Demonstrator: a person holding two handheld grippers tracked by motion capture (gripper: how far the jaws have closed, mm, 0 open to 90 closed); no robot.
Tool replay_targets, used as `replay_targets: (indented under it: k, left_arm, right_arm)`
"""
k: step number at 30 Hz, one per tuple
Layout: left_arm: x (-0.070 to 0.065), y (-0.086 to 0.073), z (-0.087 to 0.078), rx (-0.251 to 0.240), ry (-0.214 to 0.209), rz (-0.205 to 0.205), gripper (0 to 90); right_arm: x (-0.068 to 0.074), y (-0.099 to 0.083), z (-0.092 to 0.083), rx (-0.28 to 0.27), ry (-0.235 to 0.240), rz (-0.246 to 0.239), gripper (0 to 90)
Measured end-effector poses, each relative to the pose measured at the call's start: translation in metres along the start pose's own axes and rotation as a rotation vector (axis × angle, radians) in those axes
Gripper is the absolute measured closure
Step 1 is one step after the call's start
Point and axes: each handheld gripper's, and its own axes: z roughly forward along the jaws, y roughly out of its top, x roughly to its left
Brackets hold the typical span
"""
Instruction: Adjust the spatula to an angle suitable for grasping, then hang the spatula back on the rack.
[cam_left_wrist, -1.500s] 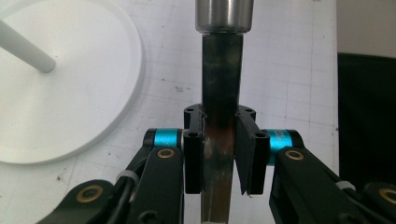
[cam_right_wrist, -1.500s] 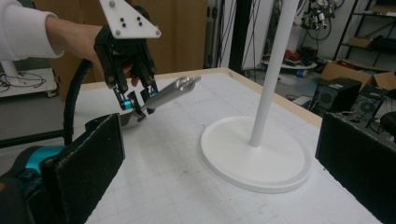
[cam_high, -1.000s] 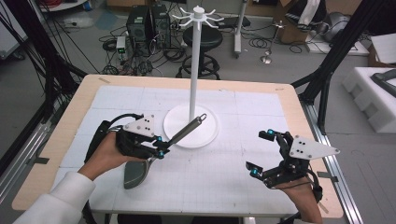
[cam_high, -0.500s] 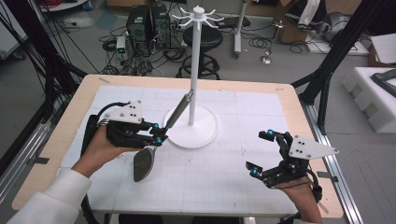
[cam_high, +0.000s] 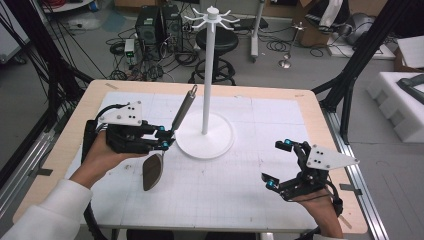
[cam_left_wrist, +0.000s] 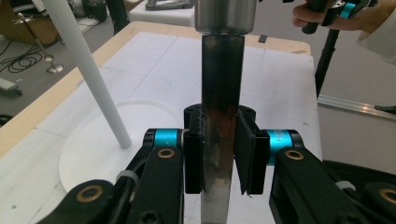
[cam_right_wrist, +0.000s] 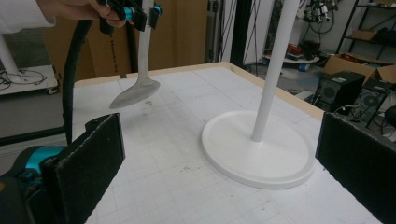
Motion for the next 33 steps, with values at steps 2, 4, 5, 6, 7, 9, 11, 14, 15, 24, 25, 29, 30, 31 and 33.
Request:
replay_targets:
  k: [2,4,5,6,7,9,11,14,15,24,25,29,30,31,33]
  left_arm:
    - [-0.001,0.0,0.0,-0.002,-0.004,0.002,74.8]
    - [0.0,0.0,0.0,0.001,-0.006,0.002,74.8]
    - [0.0,0.001,0.0,0.0,-0.007,0.004,74.8]
    - [0.001,0.001,0.0,-0.004,-0.004,0.001,74.8]
    - [0.001,0.001,0.0,-0.005,-0.003,0.003,74.8]
    - [0.001,0.001,0.0,-0.007,-0.001,0.0,74.7]
    - [0.001,0.001,0.0,-0.008,0.003,0.0,74.8]
    - [0.001,0.001,0.001,-0.007,0.003,-0.006,74.8]
    - [0.001,0.001,0.001,-0.009,0.007,-0.012,74.8]
    - [0.002,0.003,0.003,-0.015,0.02,-0.024,74.8]
    - [0.002,0.003,0.002,-0.018,0.024,-0.024,74.7]
    - [0.003,0.004,0.003,-0.042,0.037,-0.044,74.7]
    - [0.003,0.005,0.003,-0.042,0.041,-0.046,74.7]
    - [0.004,0.005,0.004,-0.044,0.042,-0.047,74.7]
    - [0.004,0.005,0.005,-0.039,0.045,-0.049,74.8]
  right_arm:
    - [0.0,0.0,0.001,0.007,0.001,-0.001,0.4]
    - [0.0,0.001,0.002,0.003,0.003,0.0,0.4]
    - [0.001,0.001,0.002,0.004,0.005,0.002,0.4]
    - [0.001,0.001,0.003,0.004,0.006,-0.007,0.4]
    - [0.001,0.001,0.003,0.01,0.008,0.0,0.4]
    - [0.001,0.001,0.004,0.005,0.002,0.0,0.4]
    - [0.002,0.002,0.005,0.002,0.006,-0.004,0.4]
    - [0.003,0.005,0.006,0.0,0.014,-0.009,0.4]
    - [0.003,0.006,0.007,-0.003,0.014,-0.006,0.4]
    - [0.004,0.021,0.022,0.01,0.035,-0.009,0.4]
    - [0.005,0.024,0.024,0.017,0.04,-0.016,0.4]
    - [0.007,0.038,0.031,0.01,0.067,-0.018,0.4]
    - [0.007,0.041,0.032,0.008,0.071,-0.012,0.4]
    - [0.007,0.043,0.034,0.002,0.078,-0.007,0.4]
    - [0.007,0.048,0.037,-0.001,0.088,0.0,0.4]
